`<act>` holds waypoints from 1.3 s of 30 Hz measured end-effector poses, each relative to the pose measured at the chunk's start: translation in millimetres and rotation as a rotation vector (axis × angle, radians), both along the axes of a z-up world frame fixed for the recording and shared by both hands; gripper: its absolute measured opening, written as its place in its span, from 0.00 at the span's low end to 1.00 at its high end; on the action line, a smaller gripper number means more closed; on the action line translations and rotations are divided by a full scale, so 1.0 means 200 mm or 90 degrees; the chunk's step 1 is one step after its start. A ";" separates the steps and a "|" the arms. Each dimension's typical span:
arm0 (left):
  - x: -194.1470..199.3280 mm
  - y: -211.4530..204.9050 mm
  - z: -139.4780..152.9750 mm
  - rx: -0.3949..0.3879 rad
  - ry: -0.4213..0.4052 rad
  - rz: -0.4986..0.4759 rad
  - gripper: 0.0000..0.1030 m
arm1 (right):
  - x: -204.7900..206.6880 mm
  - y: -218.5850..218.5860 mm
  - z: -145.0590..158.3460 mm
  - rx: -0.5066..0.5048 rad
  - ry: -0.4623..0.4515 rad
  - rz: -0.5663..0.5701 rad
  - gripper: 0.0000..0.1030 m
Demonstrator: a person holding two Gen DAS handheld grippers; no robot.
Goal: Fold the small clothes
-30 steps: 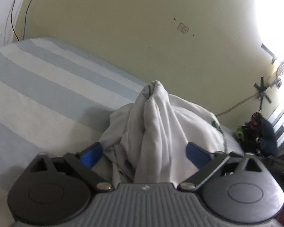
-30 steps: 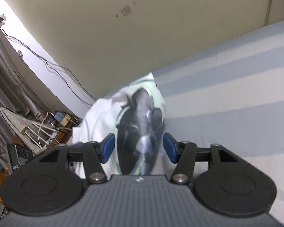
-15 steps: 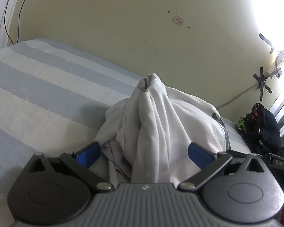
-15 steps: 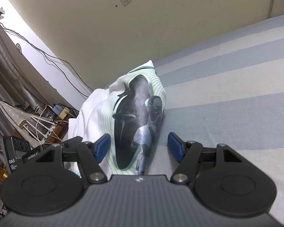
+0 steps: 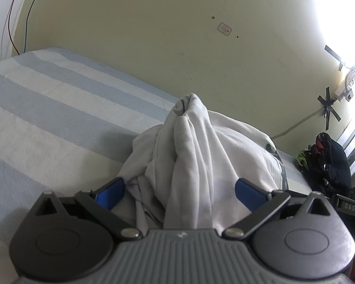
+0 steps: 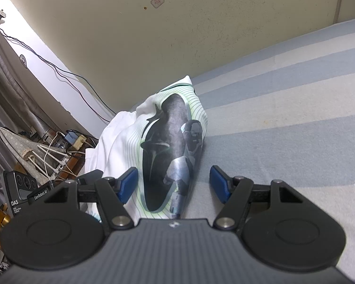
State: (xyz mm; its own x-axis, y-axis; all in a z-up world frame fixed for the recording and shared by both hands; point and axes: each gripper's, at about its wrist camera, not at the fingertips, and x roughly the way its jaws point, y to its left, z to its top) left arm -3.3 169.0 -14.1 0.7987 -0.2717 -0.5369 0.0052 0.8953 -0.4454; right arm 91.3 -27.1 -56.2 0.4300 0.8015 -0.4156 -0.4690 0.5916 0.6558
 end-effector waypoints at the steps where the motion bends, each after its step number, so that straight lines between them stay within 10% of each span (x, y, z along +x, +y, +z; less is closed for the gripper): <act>1: 0.00 0.00 0.00 0.000 0.000 0.000 1.00 | 0.00 0.00 0.00 0.000 0.000 0.000 0.67; 39: 0.01 -0.01 0.00 0.009 0.004 -0.003 1.00 | 0.00 0.00 0.00 0.000 0.003 0.001 0.68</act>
